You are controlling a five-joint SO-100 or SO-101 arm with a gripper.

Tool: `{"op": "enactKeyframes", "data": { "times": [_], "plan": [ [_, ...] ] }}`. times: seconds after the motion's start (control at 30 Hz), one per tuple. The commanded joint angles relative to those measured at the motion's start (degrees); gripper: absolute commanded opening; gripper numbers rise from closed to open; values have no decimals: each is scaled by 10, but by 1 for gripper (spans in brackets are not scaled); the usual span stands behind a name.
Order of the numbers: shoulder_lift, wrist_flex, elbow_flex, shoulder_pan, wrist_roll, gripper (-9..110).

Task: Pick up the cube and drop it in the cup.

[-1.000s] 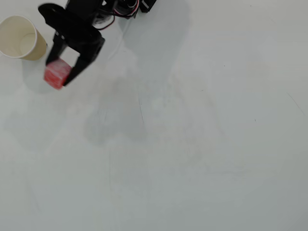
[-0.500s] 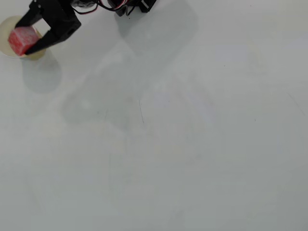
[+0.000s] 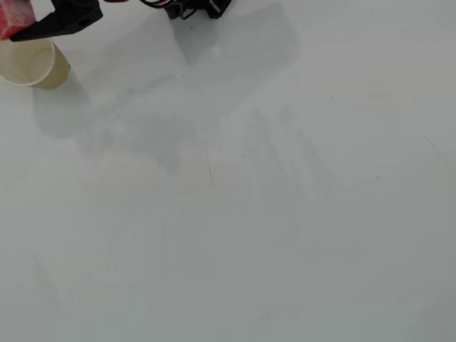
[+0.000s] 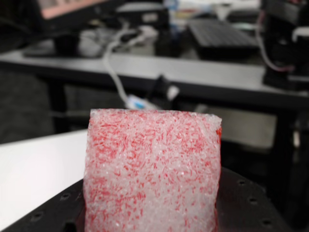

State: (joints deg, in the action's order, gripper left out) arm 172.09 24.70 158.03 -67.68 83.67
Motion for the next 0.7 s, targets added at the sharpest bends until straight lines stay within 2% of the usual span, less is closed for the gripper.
{"op": "enactKeyframes", "data": {
  "times": [0.0,0.17,0.67],
  "plan": [
    [19,7,-9,-14,-7,4],
    [16,58,-10,-16,-10,4],
    [15,76,28,-11,-11,4]
  ]
}}
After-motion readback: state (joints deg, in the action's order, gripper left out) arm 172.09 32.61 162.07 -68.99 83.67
